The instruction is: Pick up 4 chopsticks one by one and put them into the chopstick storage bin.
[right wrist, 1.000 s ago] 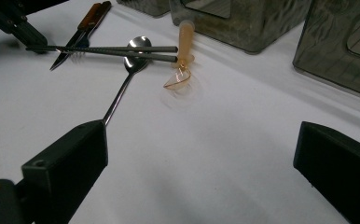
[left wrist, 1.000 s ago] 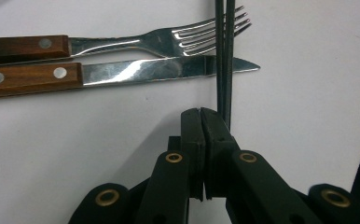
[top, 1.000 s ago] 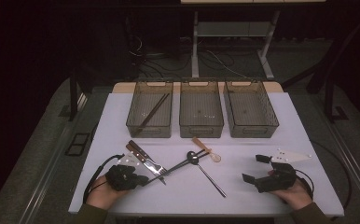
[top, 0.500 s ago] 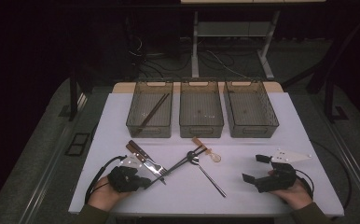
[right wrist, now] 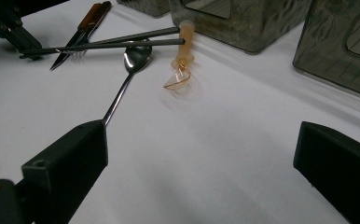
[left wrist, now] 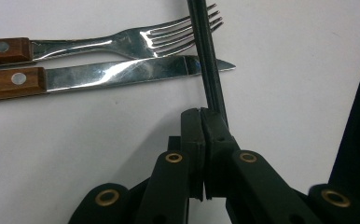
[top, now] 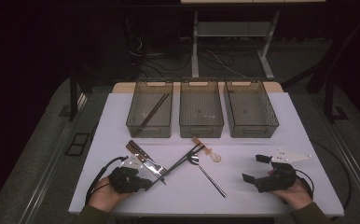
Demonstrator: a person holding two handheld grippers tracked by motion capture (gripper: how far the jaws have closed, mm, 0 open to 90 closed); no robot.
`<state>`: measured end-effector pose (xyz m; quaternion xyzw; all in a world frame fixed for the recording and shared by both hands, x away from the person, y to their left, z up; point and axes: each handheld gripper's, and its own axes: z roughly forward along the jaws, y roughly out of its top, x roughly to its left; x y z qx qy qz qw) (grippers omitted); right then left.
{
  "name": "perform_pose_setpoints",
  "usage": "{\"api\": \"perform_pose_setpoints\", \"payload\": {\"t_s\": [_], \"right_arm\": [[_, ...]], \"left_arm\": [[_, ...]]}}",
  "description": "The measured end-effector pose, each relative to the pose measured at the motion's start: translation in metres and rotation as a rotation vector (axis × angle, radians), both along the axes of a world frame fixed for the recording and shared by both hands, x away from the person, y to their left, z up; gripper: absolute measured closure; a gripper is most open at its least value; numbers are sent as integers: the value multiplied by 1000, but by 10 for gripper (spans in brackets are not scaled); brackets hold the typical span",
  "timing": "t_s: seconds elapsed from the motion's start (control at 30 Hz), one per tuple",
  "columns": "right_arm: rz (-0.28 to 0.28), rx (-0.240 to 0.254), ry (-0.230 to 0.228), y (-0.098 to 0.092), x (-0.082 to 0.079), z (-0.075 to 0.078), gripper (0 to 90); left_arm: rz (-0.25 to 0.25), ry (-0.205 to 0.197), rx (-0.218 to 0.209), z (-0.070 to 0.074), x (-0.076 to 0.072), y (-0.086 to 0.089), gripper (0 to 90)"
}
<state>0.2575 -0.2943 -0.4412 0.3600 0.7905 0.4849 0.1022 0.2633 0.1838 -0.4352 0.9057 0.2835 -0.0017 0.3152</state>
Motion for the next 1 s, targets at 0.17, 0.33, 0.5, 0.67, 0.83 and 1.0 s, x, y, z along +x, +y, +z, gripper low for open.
{"api": "perform_pose_setpoints", "payload": {"t_s": [0.17, 0.33, 0.5, 0.67, 0.83, 1.0], "right_arm": [[0, 0, 0, 0, 0, 0, 24], [0, 0, 0, 0, 0, 0, 24], [0, 0, 0, 0, 0, 0, 24], [-1, 0, 0, 0, 0, 0, 23], [-1, 1, 0, 0, 0, 0, 23], [-1, 1, 0, 0, 0, 0, 23]], "left_arm": [[-3, 6, -4, 0, -1, -1, 887], [-9, 6, -5, 0, -1, -2, 887], [-13, 10, -4, 0, -1, -2, 888], [-22, 14, 1, 0, -2, -2, 888], [-18, 17, -7, 0, -2, -3, 888], [-25, 18, -7, 0, -2, -4, 888]]}}
